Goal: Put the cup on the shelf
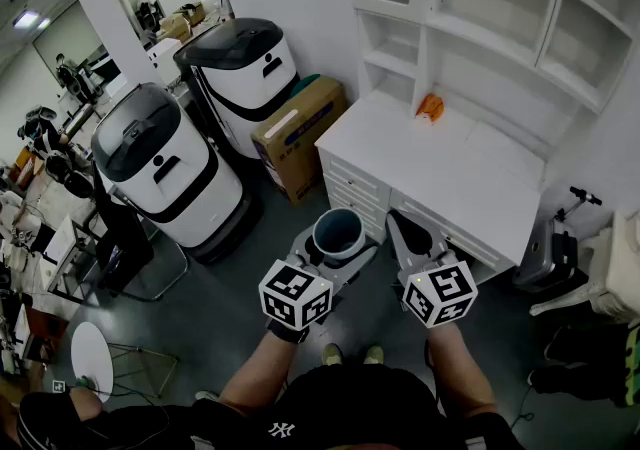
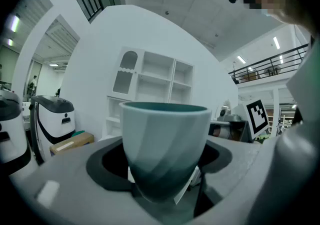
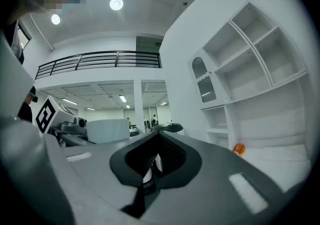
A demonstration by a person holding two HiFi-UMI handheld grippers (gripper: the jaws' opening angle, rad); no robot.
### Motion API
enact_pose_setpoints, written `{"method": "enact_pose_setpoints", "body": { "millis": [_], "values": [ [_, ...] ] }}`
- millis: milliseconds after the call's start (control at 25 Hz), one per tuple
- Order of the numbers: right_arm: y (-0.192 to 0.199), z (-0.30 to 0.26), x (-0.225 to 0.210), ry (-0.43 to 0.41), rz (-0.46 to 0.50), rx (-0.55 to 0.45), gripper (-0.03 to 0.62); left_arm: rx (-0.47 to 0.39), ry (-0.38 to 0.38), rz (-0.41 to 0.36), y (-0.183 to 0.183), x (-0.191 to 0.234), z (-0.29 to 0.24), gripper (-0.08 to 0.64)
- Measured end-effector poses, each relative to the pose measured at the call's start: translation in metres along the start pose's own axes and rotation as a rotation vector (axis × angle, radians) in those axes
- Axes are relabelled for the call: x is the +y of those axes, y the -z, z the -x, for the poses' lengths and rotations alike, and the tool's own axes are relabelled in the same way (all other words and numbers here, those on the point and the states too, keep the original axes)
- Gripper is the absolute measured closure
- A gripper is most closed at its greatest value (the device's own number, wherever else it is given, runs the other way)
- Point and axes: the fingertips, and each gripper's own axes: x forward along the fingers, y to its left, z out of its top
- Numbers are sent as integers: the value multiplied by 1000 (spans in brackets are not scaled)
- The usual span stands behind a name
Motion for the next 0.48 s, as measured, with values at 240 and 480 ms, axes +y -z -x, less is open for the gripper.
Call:
{"method": "enact_pose_setpoints", "body": {
  "millis": [240, 480],
  "values": [
    [-1, 1, 5, -17, -14, -1, 581, 1, -2, 0, 1, -2, 3, 183],
    [-4, 8, 8, -33, -38, -11, 580, -4, -9, -5, -4, -3, 4, 183]
  ]
}}
